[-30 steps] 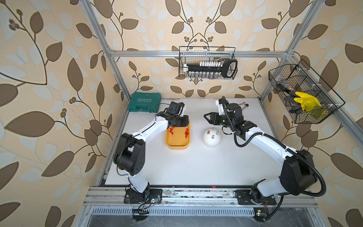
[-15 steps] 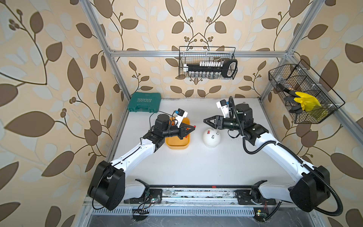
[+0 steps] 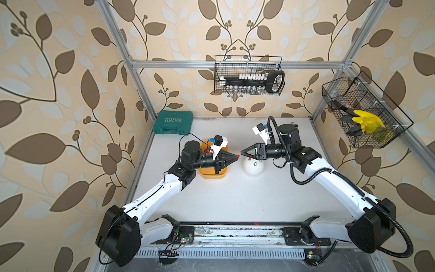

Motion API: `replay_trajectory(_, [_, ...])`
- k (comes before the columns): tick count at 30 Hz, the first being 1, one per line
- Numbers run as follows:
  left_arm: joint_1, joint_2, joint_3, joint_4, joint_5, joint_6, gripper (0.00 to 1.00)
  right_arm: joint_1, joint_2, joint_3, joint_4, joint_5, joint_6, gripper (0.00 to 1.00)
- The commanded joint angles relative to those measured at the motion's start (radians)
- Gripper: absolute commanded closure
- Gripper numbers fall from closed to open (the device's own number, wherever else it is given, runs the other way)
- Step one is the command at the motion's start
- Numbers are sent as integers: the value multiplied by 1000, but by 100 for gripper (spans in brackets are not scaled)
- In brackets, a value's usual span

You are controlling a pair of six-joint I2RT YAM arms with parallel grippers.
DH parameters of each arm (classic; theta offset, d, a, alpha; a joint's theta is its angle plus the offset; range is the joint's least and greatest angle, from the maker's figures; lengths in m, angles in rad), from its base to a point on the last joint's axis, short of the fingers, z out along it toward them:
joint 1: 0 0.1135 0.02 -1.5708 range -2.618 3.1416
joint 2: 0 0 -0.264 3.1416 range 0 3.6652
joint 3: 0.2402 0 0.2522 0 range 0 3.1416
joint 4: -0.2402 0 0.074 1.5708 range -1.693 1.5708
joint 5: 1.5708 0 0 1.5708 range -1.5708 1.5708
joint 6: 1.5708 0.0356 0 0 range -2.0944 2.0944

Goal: Cover the protruding screws with screw protection sleeves
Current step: Pick up the screw protection sleeve from the storage box.

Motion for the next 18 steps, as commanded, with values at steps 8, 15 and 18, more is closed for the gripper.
replay_trajectory(8, [-23, -34, 25, -9, 4, 70, 89, 66, 1, 93, -111, 27, -79, 63])
replay_trajectory(15, [-52, -45, 39, -120, -122, 170, 89, 80, 31, 153, -239, 170, -89, 66])
replay_trajectory(18, [-77, -53, 42, -153, -191, 213, 89, 88, 54, 178, -269, 180, -84, 71])
